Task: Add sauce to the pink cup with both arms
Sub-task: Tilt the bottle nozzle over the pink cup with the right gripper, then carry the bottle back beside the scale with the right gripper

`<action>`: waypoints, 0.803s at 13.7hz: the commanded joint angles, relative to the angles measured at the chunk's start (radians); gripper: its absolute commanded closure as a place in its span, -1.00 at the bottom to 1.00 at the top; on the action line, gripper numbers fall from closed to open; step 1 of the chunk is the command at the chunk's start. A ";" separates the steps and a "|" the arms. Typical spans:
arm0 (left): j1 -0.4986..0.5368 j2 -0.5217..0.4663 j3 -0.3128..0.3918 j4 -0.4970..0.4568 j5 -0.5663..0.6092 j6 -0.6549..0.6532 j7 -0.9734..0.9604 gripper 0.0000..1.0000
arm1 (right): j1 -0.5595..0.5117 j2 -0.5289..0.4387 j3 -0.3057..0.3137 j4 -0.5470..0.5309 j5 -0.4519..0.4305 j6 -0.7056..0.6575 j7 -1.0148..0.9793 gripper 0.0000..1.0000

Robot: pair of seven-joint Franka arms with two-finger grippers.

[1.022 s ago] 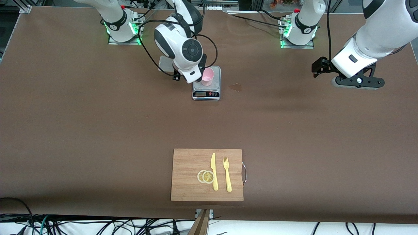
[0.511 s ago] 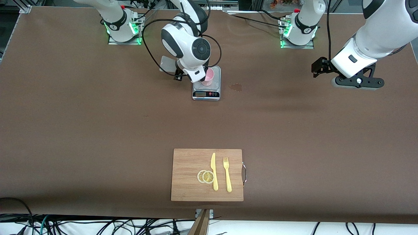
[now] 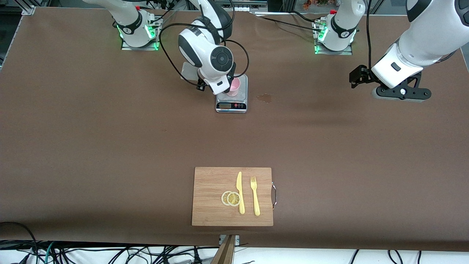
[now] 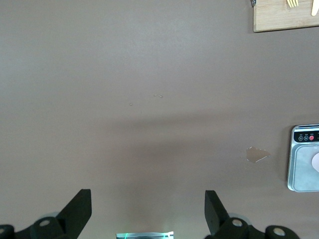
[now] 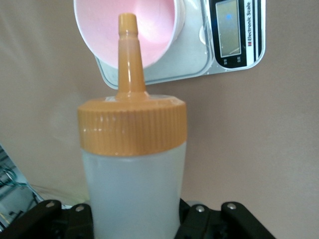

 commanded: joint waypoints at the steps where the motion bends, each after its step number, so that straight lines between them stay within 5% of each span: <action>1: -0.001 0.019 -0.004 0.031 0.001 -0.006 -0.009 -1.00 | -0.048 -0.031 0.007 0.008 0.094 -0.011 -0.080 1.00; 11: -0.001 0.019 -0.004 0.031 0.001 -0.005 -0.010 -1.00 | -0.382 -0.166 0.007 -0.089 0.350 -0.016 -0.676 1.00</action>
